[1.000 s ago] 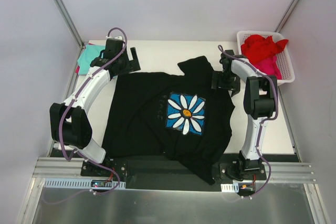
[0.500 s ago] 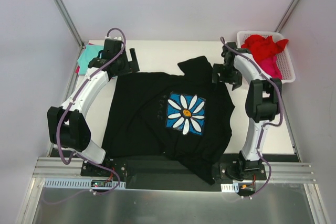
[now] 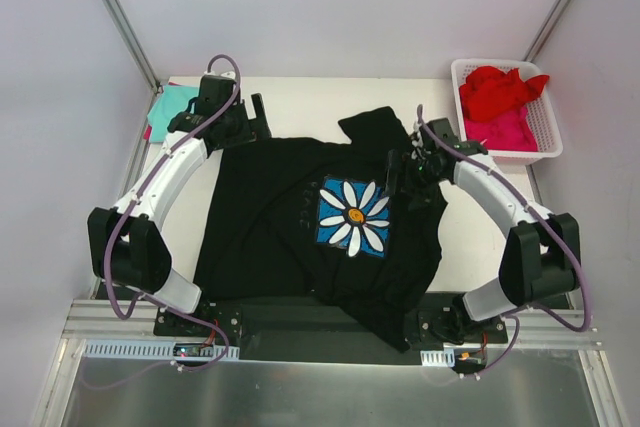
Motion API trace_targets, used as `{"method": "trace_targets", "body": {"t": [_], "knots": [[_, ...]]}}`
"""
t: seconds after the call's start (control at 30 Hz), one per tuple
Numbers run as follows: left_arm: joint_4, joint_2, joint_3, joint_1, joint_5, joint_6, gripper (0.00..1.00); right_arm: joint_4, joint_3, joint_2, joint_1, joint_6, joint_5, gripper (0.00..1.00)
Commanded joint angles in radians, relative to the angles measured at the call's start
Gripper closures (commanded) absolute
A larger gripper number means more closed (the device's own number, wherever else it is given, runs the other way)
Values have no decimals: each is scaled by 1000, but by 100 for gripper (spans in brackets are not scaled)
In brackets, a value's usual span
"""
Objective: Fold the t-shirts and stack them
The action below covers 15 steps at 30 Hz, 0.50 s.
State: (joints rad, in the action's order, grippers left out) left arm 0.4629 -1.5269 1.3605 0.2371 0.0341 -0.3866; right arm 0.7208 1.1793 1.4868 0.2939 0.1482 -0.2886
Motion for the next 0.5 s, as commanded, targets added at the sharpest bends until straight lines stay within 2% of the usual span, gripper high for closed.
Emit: {"method": "trace_targets", "body": {"t": [0.0,0.33,0.47], "knots": [[10,59,-6,8,27,-15,1,-101,-85,0,33,65,-90,4],[11,60,-17,8,36,-20,1,-143,-196,56,85,67,-67,4],[16,65,-9,8,33,-20,1,-116,-204,89,117,50,7,4]]}}
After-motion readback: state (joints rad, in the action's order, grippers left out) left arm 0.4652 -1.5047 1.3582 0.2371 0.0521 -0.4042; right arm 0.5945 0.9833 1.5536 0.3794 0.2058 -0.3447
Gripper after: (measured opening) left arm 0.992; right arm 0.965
